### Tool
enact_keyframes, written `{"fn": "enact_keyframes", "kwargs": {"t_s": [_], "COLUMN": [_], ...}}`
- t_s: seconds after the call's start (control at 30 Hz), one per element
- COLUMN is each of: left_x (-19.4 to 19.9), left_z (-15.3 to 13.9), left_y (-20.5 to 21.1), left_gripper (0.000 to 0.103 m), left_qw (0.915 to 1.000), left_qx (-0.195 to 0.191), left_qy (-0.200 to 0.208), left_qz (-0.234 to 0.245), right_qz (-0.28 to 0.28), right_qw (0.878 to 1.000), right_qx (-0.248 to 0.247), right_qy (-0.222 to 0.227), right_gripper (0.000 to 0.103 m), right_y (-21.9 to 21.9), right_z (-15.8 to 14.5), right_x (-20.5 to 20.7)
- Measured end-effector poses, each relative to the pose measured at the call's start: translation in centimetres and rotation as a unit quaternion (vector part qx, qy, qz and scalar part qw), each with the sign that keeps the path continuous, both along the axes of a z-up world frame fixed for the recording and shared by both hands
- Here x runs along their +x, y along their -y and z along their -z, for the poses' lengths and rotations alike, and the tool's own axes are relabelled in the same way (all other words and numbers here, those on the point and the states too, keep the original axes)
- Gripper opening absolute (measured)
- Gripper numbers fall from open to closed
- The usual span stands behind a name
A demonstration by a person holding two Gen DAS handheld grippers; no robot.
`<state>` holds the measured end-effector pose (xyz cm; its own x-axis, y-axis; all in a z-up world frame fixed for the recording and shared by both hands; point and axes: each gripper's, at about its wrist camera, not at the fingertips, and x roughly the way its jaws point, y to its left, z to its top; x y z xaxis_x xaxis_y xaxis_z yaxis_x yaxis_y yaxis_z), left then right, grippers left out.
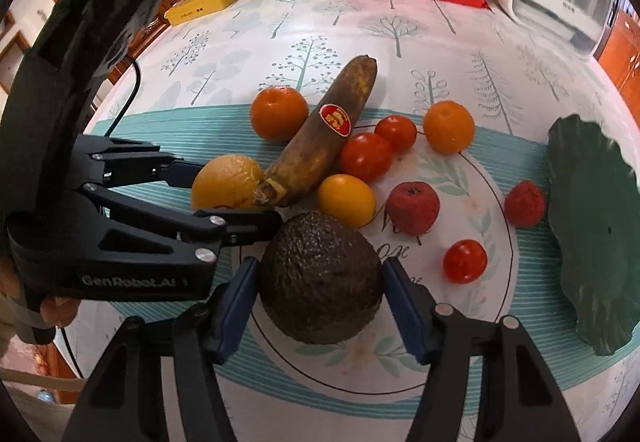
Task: Organize fruits
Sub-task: 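Grasp the avocado with the right tool while the left tool grasps the grapefruit, then carry the avocado and grapefruit to the green dish and release both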
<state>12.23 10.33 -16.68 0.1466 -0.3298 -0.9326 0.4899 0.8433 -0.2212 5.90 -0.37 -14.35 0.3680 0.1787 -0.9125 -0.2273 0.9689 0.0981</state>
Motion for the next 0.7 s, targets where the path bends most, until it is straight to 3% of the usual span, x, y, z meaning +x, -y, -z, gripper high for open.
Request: {"fn": "enact_keyframes", "kwargs": {"t_s": [0.47, 0.6, 0.7], "left_x": [-3.6, -5.9, -7.1], "left_z": [-0.9, -2.3, -3.5], "left_y": [-0.4, -0.2, 0.4], "left_gripper": [0.053, 0.053, 0.053], "left_qw": [0.9988, 0.9975, 0.9977], "left_qx": [0.016, -0.01, -0.03], "left_qy": [0.041, 0.067, 0.06], "left_qz": [-0.02, -0.019, -0.014], "right_qz": [0.03, 0.038, 0.039], "right_qw": [0.999, 0.998, 0.998], "right_qx": [0.009, 0.01, 0.005], "right_qy": [-0.029, -0.041, -0.04], "right_gripper": [0.062, 0.062, 0.062], "right_y": [1.5, 2.4, 3.0], "right_z": [-0.1, -0.5, -1.2], "right_x": [-2.5, -4.0, -5.0]}}
